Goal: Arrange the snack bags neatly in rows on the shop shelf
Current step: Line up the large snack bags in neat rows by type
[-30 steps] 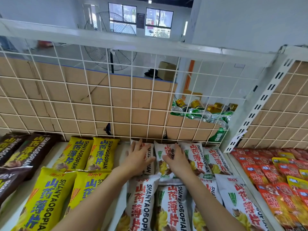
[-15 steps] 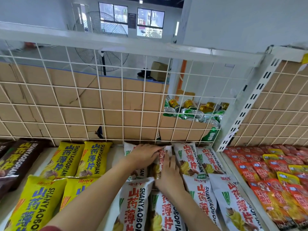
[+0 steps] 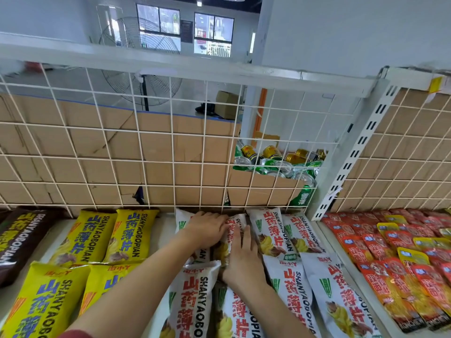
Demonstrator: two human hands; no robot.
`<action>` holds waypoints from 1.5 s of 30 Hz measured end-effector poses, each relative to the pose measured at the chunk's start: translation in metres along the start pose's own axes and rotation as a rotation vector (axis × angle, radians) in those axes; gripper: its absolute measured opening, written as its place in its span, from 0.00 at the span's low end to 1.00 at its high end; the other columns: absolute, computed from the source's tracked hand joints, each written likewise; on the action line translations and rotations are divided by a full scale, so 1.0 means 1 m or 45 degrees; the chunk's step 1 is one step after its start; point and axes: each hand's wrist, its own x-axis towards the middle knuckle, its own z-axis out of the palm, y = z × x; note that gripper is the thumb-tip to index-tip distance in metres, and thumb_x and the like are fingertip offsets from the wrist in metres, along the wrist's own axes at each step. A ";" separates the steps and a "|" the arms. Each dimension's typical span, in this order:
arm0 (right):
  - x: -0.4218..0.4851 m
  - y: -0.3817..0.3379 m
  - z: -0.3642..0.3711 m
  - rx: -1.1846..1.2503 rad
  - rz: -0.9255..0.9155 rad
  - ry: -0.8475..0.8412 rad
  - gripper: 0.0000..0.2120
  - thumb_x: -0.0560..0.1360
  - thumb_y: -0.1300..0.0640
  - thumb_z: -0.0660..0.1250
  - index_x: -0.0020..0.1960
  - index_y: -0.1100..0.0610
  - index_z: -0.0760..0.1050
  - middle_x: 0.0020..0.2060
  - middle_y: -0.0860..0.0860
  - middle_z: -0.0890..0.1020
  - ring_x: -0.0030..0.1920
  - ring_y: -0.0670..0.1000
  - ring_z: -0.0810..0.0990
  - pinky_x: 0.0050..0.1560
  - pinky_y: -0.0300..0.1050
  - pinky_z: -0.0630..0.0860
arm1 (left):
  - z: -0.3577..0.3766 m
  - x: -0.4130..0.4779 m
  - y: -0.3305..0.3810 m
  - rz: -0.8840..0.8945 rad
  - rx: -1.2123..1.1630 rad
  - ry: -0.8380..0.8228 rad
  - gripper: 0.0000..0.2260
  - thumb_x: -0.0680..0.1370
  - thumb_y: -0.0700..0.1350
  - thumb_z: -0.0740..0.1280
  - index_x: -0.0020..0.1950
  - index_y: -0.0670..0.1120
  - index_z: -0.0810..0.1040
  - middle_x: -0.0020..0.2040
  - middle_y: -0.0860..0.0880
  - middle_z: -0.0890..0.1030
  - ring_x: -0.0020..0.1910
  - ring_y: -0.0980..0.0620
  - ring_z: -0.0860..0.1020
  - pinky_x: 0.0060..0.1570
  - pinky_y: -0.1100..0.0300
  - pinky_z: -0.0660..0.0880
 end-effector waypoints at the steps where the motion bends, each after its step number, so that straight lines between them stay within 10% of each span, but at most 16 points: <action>1: 0.000 0.000 0.001 -0.011 -0.006 0.015 0.47 0.72 0.54 0.67 0.75 0.55 0.34 0.75 0.56 0.38 0.74 0.61 0.46 0.72 0.51 0.55 | 0.000 0.000 0.000 -0.009 0.001 -0.002 0.21 0.82 0.54 0.45 0.74 0.49 0.60 0.72 0.48 0.67 0.70 0.48 0.64 0.68 0.52 0.58; 29: -0.015 0.003 -0.005 0.098 -0.089 0.117 0.41 0.75 0.43 0.62 0.76 0.50 0.39 0.76 0.50 0.40 0.75 0.57 0.45 0.73 0.55 0.52 | -0.012 -0.050 -0.013 -0.002 -0.292 0.315 0.19 0.81 0.50 0.56 0.72 0.53 0.63 0.73 0.52 0.65 0.72 0.52 0.60 0.73 0.51 0.52; 36: -0.041 0.007 -0.028 0.297 -0.239 0.298 0.22 0.79 0.48 0.58 0.71 0.51 0.62 0.69 0.46 0.67 0.69 0.46 0.63 0.63 0.38 0.60 | -0.018 -0.117 -0.002 -0.082 -0.536 0.526 0.19 0.80 0.48 0.59 0.71 0.52 0.66 0.70 0.53 0.68 0.66 0.53 0.69 0.65 0.57 0.66; 45: -0.037 -0.011 -0.023 0.312 -0.372 0.104 0.13 0.79 0.53 0.60 0.61 0.54 0.75 0.56 0.48 0.79 0.56 0.47 0.76 0.57 0.43 0.72 | 0.023 -0.191 0.032 -0.208 -0.417 0.445 0.36 0.67 0.68 0.42 0.74 0.58 0.53 0.76 0.59 0.49 0.75 0.57 0.47 0.71 0.61 0.48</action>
